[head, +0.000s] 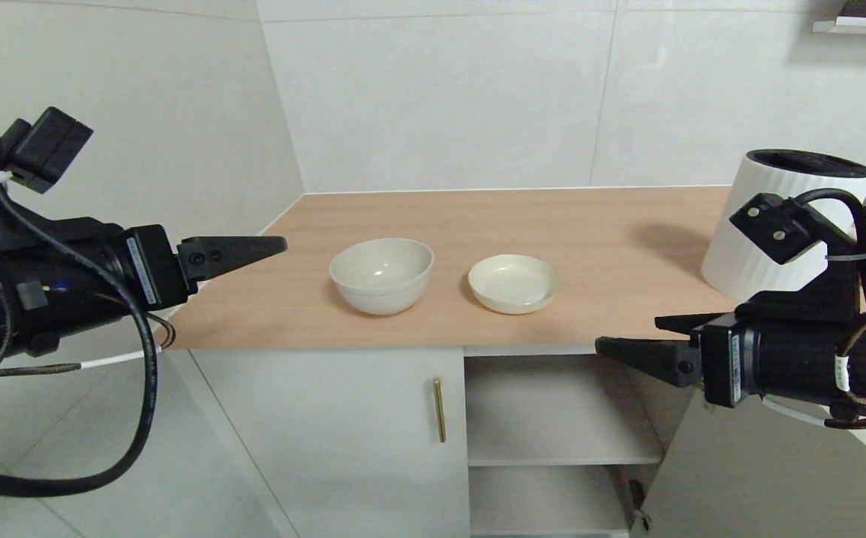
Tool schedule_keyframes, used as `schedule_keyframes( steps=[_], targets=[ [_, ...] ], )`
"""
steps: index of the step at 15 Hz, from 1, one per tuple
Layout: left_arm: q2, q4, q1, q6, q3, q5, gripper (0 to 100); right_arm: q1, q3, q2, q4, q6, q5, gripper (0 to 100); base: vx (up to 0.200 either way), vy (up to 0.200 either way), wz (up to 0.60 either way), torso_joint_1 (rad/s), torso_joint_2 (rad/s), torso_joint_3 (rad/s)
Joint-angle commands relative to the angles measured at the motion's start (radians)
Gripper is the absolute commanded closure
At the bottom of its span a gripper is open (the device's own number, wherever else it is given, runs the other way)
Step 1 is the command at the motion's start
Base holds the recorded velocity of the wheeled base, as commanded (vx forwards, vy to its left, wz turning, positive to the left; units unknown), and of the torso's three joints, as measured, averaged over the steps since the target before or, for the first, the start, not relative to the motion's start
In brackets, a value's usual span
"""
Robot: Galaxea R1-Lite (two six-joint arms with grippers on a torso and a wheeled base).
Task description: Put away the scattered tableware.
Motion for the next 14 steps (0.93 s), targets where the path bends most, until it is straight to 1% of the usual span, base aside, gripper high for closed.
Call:
schedule_keyframes(
  steps=[1, 3, 4, 5, 6, 7, 8, 9, 10, 11, 12, 13, 14],
  targets=[
    [0.015, -0.001, 0.000, 0.001, -0.009, 0.000, 0, 0.000, -0.003, 0.035, -0.023, 0.000, -0.001, 0, 0.000, 0.000, 0.00, 0.188, -0.50, -0.310],
    [0.027, -0.001, 0.000, 0.001, -0.034, -0.009, 0, -0.002, -0.012, 0.093, -0.137, 0.000, -0.006, 0, 0.000, 0.000, 0.00, 0.129, -0.32, -0.195],
    [0.039, -0.001, 0.000, 0.001, -0.046, -0.009, 0, -0.008, -0.058, 0.147, -0.167, 0.000, -0.023, 0, 0.000, 0.000, 0.00, 0.061, -0.14, -0.090],
    [0.048, -0.001, 0.000, 0.001, -0.052, -0.008, 0, -0.019, -0.104, 0.175, -0.160, 0.002, -0.043, 0, 0.000, 0.000, 0.00, 0.032, -0.07, -0.046],
    [0.080, 0.002, 0.000, 0.003, -0.072, 0.000, 0, -0.040, -0.261, 0.262, -0.111, 0.003, -0.101, 0, 0.000, 0.000, 0.00, 0.000, 0.00, 0.000],
    [0.094, 0.007, 0.000, 0.001, -0.083, 0.008, 0, -0.042, -0.343, 0.296, -0.059, 0.005, -0.133, 0, 0.000, 0.000, 0.00, 0.000, 0.00, 0.000],
    [0.125, 0.014, 0.000, 0.001, -0.098, 0.029, 0, -0.042, -0.503, 0.354, 0.090, 0.011, -0.205, 0, 0.000, 0.000, 0.00, 0.000, 0.00, 0.000],
    [0.159, 0.025, 0.000, 0.001, -0.121, 0.054, 0, -0.042, -0.612, 0.399, 0.214, 0.035, -0.268, 0, 0.000, 0.000, 0.00, 0.000, 0.00, 0.000],
    [0.196, 0.036, 0.001, -0.001, -0.150, 0.083, 0, -0.043, -0.644, 0.422, 0.237, 0.081, -0.297, 0, 0.000, 0.000, 0.00, 0.000, 0.00, 0.000],
    [0.235, 0.080, 0.000, -0.017, -0.189, 0.153, 0, -0.048, -0.636, 0.429, 0.242, 0.157, -0.307, 0, 0.000, 0.000, 0.00, 0.000, 0.00, 0.000],
    [0.269, 0.151, -0.017, -0.042, -0.244, 0.199, 0, -0.060, -0.612, 0.437, 0.244, 0.193, -0.293, 0, 0.000, 0.000, 0.00, 0.000, 0.00, 0.000],
    [0.292, 0.209, -0.026, -0.050, -0.287, 0.216, 0, -0.065, -0.609, 0.455, 0.244, 0.192, -0.280, 0, 0.000, 0.000, 0.00, 0.000, 0.00, 0.000],
    [0.312, 0.263, -0.039, -0.053, -0.328, 0.218, 0, -0.065, -0.612, 0.466, 0.244, 0.192, -0.271, 0, 0.000, 0.000, 0.00, 0.000, 0.00, 0.000]
  ],
)
